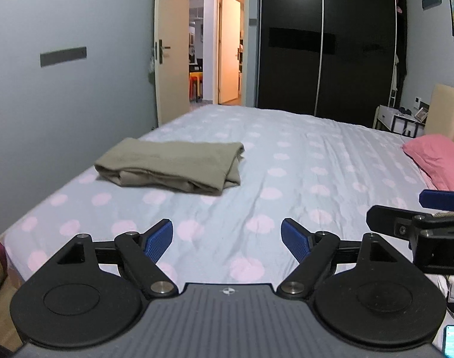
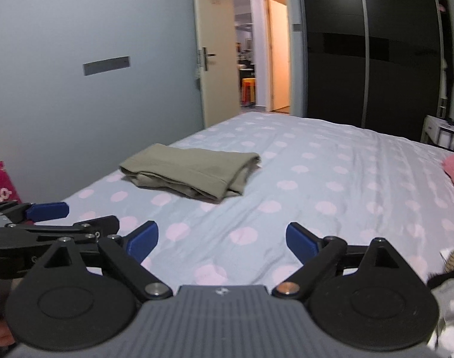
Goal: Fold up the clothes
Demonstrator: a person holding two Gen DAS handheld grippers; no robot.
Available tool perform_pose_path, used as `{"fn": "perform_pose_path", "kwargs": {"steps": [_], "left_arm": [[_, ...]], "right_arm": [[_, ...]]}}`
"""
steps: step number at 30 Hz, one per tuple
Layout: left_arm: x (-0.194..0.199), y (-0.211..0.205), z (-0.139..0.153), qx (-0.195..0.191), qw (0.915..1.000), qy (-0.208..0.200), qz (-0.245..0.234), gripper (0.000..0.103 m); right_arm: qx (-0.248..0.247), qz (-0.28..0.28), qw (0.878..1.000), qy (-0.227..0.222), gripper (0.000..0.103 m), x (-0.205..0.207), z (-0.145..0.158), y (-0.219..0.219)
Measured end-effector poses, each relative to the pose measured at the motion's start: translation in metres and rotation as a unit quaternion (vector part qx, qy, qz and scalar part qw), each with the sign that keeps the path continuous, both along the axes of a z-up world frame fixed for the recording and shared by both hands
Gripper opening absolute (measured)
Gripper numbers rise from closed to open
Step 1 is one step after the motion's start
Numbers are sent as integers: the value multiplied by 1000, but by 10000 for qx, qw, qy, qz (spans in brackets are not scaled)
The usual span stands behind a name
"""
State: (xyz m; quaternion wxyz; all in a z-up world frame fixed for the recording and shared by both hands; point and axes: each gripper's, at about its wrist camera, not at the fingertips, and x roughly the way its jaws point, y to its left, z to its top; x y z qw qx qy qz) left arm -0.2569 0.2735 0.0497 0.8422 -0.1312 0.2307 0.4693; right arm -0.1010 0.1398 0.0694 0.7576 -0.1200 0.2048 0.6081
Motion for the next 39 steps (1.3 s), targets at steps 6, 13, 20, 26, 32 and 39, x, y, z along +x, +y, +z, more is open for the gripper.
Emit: {"fn": "perform_pose_path", "kwargs": {"steps": [6,13,20,26,32,39], "left_arm": [[2,0,-16,-172,9998,-9,113,80],[5,-4,-24,-126,9995,-14,281,80],[9,3,-37,-336,9986,138,397,79],[14,4,-44,-410,9981,240,391,79],[15,2,-45,-434,9979,267,404,79],[16,1,-43,-443,9979,270,398,79]], "right_arm": [[3,-15,10000,-25,94,2,-25,-1],[-47,153,9999,39,94,5,-41,7],[-281,185,9992,226,94,10,-58,24],[-411,177,9986,269,94,11,-67,29],[-435,178,9985,276,94,12,-71,29],[-427,167,9987,201,94,11,-70,28]]}}
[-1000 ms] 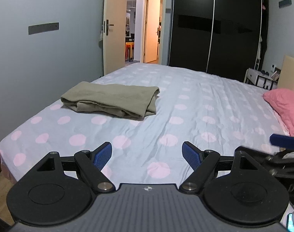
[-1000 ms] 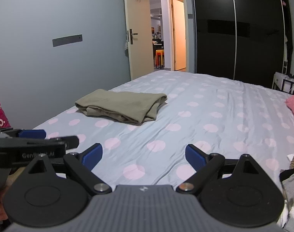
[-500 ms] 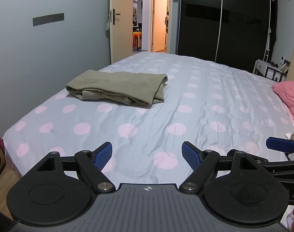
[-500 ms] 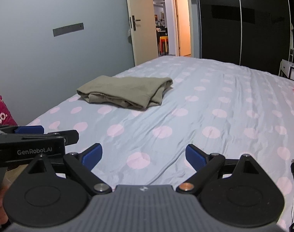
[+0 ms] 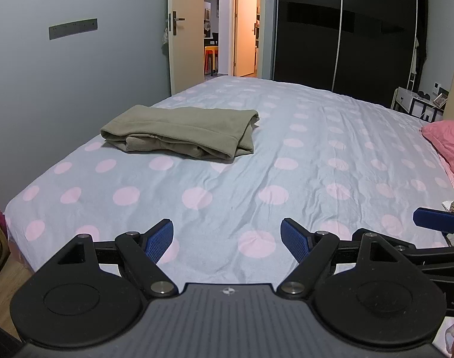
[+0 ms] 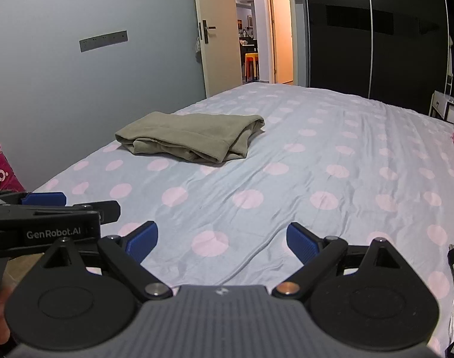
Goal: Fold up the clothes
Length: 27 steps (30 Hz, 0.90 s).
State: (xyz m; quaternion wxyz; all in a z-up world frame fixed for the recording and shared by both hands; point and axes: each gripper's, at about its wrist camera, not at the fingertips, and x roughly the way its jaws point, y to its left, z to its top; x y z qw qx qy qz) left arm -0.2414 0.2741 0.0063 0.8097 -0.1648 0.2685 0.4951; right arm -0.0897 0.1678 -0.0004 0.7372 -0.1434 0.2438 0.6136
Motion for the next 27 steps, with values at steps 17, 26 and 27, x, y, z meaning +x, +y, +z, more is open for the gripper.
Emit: {"fn": "perform_pose_path", "kwargs": {"steps": [17,26,27], "left_arm": [[2,-2,0,41,10000,9,22,79],[2,-2,0,59,10000,6,7,79],[1,-2,0,55,10000,-6,7,78]], "right_arm": [[37,17,10000,17,94,-1,-1,-1],[35,57,10000,67,94,1,-1,-3],[35,61,10000,70,94,1,0,-2]]}}
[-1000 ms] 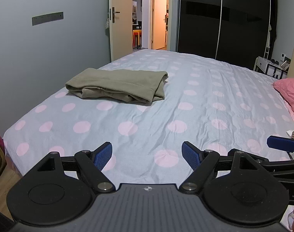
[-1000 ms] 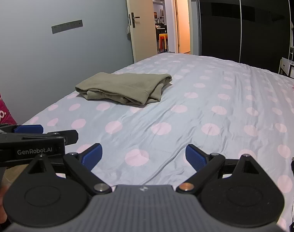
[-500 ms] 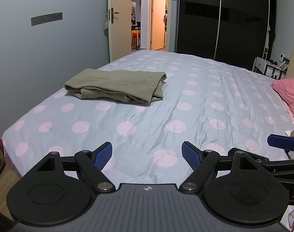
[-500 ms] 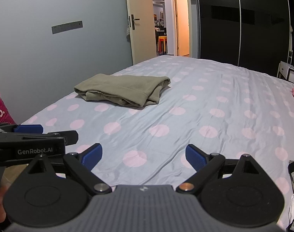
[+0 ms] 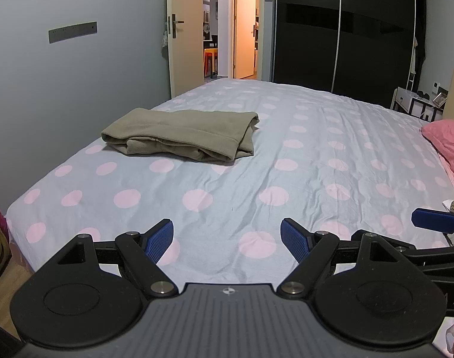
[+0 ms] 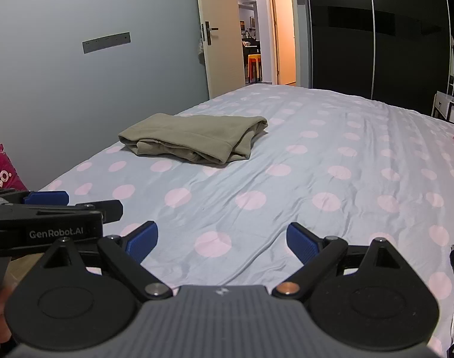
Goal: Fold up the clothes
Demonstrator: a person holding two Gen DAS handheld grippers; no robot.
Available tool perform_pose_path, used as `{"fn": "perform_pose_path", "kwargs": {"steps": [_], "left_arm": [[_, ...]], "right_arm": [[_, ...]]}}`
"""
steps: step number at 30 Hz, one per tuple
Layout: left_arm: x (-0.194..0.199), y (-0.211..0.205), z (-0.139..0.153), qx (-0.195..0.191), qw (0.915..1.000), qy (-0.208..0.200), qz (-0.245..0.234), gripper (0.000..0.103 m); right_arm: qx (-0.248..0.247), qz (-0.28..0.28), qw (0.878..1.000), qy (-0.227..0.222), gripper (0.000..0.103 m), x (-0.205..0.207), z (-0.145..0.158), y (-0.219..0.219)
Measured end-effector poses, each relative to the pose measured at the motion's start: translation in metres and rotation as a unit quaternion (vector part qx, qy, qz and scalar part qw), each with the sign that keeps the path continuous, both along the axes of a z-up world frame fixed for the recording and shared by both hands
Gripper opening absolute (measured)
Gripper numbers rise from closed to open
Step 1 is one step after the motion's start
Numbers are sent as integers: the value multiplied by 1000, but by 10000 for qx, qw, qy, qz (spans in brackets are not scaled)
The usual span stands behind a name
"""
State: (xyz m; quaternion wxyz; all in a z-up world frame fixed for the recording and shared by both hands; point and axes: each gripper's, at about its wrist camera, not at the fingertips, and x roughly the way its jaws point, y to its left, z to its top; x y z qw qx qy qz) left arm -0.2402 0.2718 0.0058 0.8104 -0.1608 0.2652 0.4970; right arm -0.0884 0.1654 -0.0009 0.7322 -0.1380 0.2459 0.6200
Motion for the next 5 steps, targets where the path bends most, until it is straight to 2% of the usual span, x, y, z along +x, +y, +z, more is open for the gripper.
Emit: {"fn": "perform_pose_path", "kwargs": {"steps": [5], "left_arm": [[-1,-3,0,105,9999,15,-1,78]], "right_arm": [[5,28,10000,-9,94,0,0,0]]}}
